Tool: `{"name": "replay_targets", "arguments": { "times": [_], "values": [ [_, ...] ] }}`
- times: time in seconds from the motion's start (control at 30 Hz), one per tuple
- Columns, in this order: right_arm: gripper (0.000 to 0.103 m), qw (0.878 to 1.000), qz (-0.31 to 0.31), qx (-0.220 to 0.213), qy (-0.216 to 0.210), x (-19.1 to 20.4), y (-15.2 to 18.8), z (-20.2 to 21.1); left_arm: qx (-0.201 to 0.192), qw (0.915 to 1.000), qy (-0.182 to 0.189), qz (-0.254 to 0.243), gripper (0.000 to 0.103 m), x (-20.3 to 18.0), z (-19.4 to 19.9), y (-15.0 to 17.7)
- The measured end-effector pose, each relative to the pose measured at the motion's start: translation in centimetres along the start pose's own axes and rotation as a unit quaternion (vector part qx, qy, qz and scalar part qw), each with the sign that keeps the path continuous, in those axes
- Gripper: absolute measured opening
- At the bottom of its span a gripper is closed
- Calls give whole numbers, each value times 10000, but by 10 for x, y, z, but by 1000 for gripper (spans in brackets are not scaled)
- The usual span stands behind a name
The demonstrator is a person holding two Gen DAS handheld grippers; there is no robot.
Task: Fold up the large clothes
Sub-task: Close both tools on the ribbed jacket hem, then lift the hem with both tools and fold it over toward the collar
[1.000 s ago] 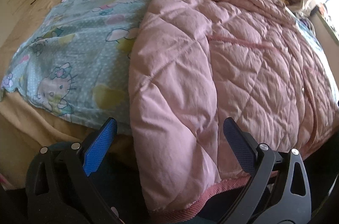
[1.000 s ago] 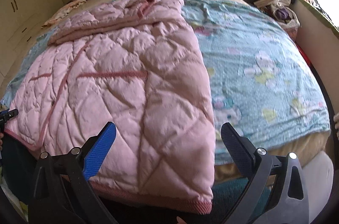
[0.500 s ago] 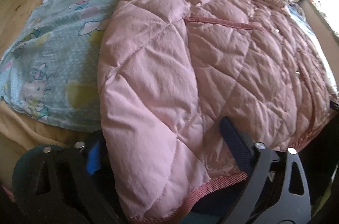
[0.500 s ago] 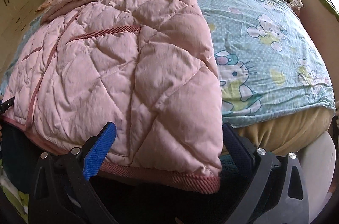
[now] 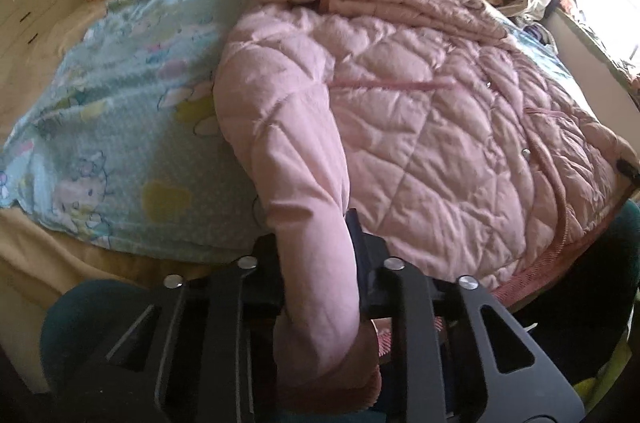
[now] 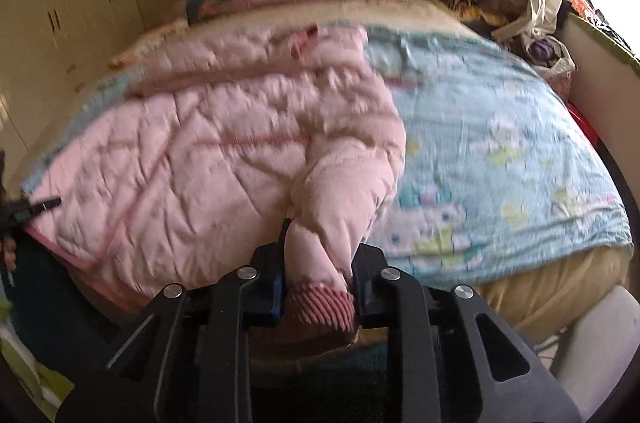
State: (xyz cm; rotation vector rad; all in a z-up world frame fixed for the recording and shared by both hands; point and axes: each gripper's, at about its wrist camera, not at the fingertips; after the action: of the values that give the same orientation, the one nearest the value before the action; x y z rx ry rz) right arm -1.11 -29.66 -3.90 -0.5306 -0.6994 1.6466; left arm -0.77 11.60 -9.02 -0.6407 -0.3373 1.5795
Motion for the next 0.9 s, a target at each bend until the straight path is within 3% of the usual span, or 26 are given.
{"name": "replay_targets", "arguments": {
  "times": [0.13, 0.3, 0.67, 0.9],
  "values": [
    [20, 9980, -116, -549, -279, -5, -25, 19, -142, 9999, 92, 36, 11, 2, 6, -10],
    [19, 9943, -189, -903, -530, -4, -57, 28, -457, 9980, 375, 237, 10, 7, 20, -32],
    [19, 9882, -425, -1251, -773, -4, -107, 33, -1197, 9893, 717, 429, 10, 1, 41, -90],
    [19, 9854, -712, -1273, -883, -16, -130, 30, -1456, 9861, 740, 304, 10, -8, 50, -119]
  ]
}}
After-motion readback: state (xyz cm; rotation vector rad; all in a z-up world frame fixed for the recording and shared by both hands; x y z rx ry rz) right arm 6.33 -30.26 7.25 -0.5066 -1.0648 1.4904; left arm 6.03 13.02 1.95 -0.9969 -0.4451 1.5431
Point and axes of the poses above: each gripper's, at about its wrist camera, not at the fingertips, and z roughly against the way its jaws point, x to its left, y to its underside, and after that the axes turned 7 degrees about y, right-handed
